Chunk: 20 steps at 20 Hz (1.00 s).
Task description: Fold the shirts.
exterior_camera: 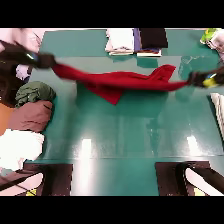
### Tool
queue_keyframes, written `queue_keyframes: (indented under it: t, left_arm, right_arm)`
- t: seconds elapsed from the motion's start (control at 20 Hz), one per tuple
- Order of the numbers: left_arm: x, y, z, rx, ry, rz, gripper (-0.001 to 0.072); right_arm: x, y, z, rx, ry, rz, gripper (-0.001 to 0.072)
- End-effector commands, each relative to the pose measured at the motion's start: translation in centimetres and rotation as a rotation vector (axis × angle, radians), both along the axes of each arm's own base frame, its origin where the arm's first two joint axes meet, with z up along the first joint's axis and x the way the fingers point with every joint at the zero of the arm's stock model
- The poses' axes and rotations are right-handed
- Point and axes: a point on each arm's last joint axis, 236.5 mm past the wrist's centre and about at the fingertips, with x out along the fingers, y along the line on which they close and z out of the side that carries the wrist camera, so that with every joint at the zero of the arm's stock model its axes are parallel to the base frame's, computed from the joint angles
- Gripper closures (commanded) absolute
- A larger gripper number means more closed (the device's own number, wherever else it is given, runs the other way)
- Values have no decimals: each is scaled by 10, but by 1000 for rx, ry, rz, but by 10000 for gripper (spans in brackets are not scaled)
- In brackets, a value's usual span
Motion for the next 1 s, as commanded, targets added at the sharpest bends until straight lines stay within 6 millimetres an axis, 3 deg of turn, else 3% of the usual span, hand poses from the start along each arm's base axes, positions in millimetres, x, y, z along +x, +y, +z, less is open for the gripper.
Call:
queue_keyframes:
  t: [0.0,0.1,0.25,0.4,0.5,0.65,0.75,0.85,0.95]
  left_arm:
    - [-80,12,181,-21,-463,20,680]
    - [-137,22,246,-29,-662,40,680]
    - [-207,35,308,-35,-867,72,681]
    - [-247,38,344,-70,-982,81,681]
    - [-247,38,346,-71,-988,83,682]
    - [-201,33,309,-35,-821,66,681]
    - [-144,27,258,-12,-639,56,681]
    - [-82,22,184,-4,-412,57,681]
    - [-31,17,88,29,-151,46,680]
  right_arm:
    - [-29,1,158,-60,-407,1,689]
    - [-63,-4,224,-87,-580,-29,690]
    - [-111,-19,287,-156,-750,-101,691]
    - [-141,-34,316,-228,-784,-175,691]
    - [-142,-42,319,-258,-740,-191,691]
    - [-116,-50,307,-243,-660,-176,691]
    - [-82,-46,272,-188,-562,-123,692]
    - [-43,-39,213,-137,-401,-62,691]
    - [-7,-36,141,-121,-208,-23,691]
